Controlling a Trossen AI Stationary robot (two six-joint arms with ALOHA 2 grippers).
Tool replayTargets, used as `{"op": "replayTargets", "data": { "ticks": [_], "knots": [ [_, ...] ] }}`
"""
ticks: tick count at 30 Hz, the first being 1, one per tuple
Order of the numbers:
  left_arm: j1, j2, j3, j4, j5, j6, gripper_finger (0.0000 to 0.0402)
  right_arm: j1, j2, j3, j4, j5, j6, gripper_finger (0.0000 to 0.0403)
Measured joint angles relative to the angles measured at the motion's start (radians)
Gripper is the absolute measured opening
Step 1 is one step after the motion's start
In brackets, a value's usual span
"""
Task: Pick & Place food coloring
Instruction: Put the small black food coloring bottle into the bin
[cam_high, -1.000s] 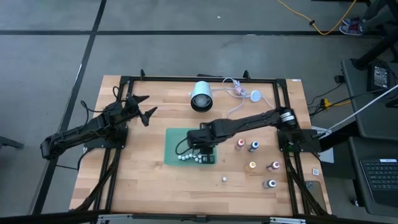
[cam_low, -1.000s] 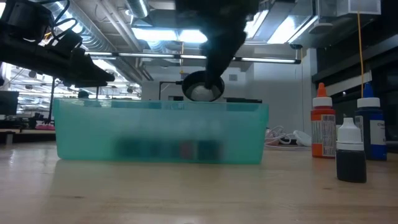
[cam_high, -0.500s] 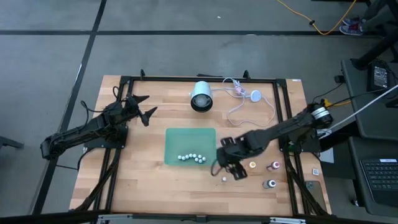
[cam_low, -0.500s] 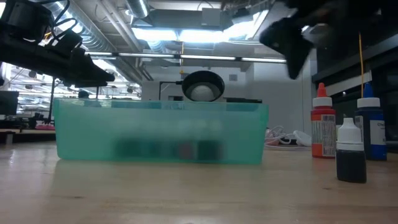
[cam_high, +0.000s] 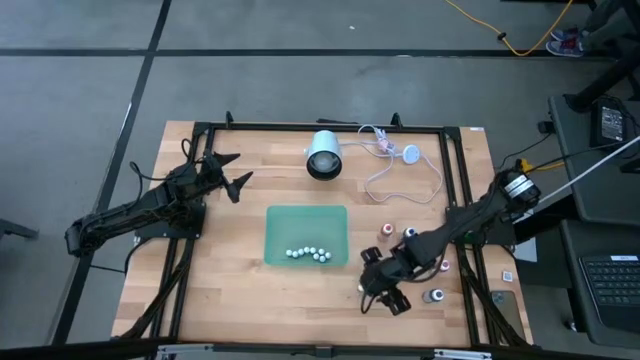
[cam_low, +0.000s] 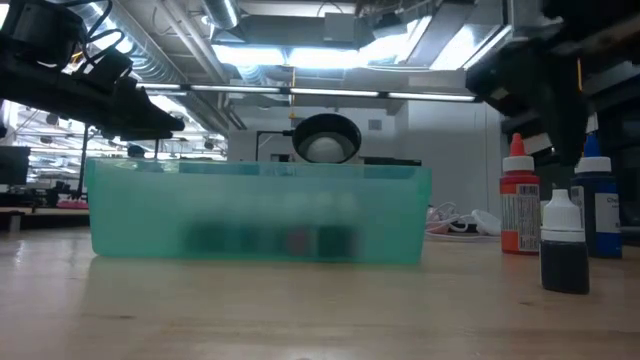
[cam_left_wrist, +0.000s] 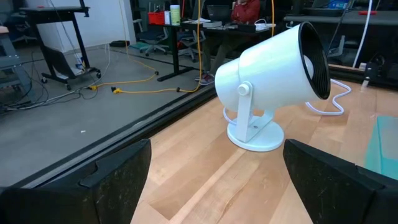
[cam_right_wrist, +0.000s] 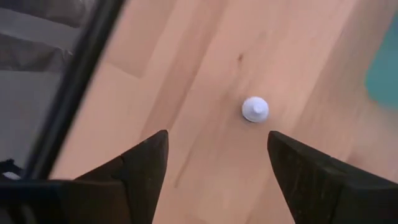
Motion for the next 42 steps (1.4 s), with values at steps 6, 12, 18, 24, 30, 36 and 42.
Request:
{"op": "replayTargets", "data": {
  "ticks": [6, 12, 18, 24, 30, 36, 42],
  "knots": [
    [0.0, 0.0, 0.0, 0.0, 0.0, 0.0, 0.0361, -0.007, 0.063, 0.023, -0.004, 0.015, -0.007, 0.0272],
    [0.0, 0.0, 0.0, 0.0, 0.0, 0.0, 0.0361, -0.02, 0.127, 0.065, -0.031, 0.027, -0.03, 0.0272],
    [0.0, 0.0, 0.0, 0.0, 0.0, 0.0, 0.0361, -0.033, 0.194, 0.133, -0.04, 0.023, -0.034, 0.0272],
    [0.0, 0.0, 0.0, 0.0, 0.0, 0.0, 0.0361, -0.037, 0.225, 0.138, -0.069, 0.023, -0.011, 0.0266],
    [0.0, 0.0, 0.0, 0.0, 0.0, 0.0, 0.0361, -0.036, 0.225, 0.138, -0.083, 0.022, -0.001, 0.0197],
    [0.0, 0.0, 0.0, 0.0, 0.0, 0.0, 0.0361, -0.036, 0.225, 0.138, -0.082, 0.022, 0.003, 0.0117],
    [0.0, 0.0, 0.0, 0.0, 0.0, 0.0, 0.0361, -0.037, 0.225, 0.139, -0.07, 0.02, 0.024, 0.0092]
  ]
}}
